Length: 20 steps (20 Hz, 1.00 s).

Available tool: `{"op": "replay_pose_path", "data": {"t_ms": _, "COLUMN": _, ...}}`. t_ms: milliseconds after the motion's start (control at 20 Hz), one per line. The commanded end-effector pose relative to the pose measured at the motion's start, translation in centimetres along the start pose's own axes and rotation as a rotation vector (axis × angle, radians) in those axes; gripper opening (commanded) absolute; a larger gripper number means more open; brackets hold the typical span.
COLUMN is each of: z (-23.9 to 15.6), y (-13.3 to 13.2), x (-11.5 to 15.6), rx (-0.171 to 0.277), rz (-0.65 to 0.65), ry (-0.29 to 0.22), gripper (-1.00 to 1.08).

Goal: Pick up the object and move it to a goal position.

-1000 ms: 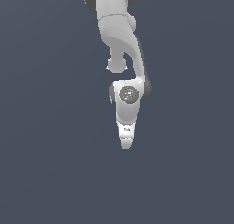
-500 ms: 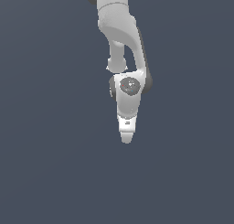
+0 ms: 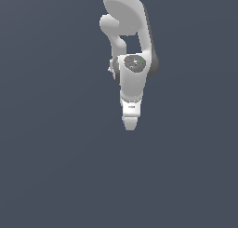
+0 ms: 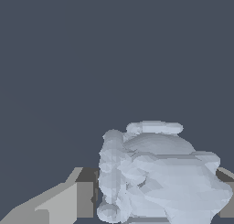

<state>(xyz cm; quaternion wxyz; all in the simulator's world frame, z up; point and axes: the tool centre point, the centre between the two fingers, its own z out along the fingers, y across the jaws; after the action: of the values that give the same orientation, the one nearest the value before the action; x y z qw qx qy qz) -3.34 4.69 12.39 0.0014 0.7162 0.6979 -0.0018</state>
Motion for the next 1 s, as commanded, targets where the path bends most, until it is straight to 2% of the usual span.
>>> {"op": "replay_pose_path", "data": {"t_ms": 0, "z": -1.9, "y": -1.2, "x": 0.1, "rx": 0.000, "rz": 0.000, "ry": -0.001, "gripper": -1.00}}
{"op": "replay_pose_path", "data": {"t_ms": 600, "z": -10.6, "y": -6.4, "x": 0.7, "rx": 0.000, "rz": 0.000, "ry": 0.002, "gripper": -1.00}}
{"op": "replay_pose_path", "data": {"t_ms": 950, "z": -14.4, "y": -8.5, "x": 1.0, "rx": -0.001, "rz": 0.000, "ry": 0.005, "gripper": -1.00}}
